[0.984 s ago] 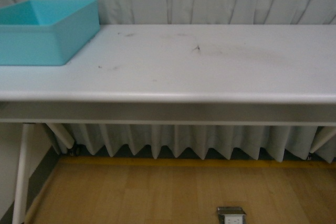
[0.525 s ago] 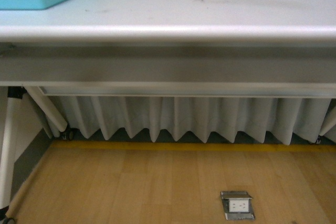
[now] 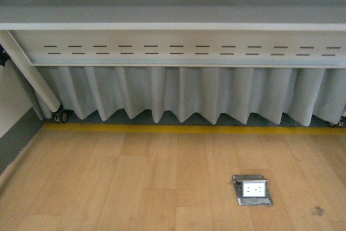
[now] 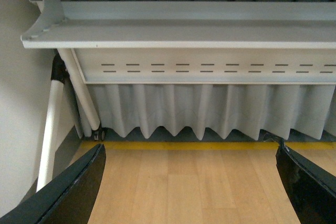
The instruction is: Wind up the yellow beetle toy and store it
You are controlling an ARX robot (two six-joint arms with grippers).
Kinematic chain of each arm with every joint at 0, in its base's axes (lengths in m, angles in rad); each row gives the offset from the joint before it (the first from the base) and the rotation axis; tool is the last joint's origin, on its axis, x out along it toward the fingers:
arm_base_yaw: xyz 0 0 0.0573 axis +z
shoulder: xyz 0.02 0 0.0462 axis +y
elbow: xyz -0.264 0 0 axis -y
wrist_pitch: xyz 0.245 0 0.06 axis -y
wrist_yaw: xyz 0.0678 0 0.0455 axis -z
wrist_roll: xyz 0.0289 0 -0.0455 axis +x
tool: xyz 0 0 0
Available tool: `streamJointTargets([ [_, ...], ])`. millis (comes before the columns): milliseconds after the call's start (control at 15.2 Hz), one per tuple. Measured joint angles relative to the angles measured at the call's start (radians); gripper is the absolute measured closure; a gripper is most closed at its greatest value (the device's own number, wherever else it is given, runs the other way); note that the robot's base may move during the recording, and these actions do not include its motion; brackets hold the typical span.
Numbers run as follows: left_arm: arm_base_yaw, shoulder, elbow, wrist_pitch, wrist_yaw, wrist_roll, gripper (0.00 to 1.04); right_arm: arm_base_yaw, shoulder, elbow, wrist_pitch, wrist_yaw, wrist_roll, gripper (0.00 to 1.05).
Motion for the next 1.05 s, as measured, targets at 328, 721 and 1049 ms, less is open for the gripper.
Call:
streamJointTargets([
  [328, 0.000, 0.000, 0.000, -0.001, 0.000, 0.000, 0.07, 0.000, 0.000, 0.000, -0.001, 0.000, 0.000, 0.06],
  [721, 0.000, 0.000, 0.000, -0.001, 0.000, 0.000, 0.07, 0.000, 0.000, 0.000, -0.001, 0.000, 0.000, 0.06],
  [1049, 0.000, 0.000, 0.000, -0.001, 0.000, 0.000, 0.07, 0.000, 0.000, 0.000, -0.001, 0.000, 0.000, 0.06],
])
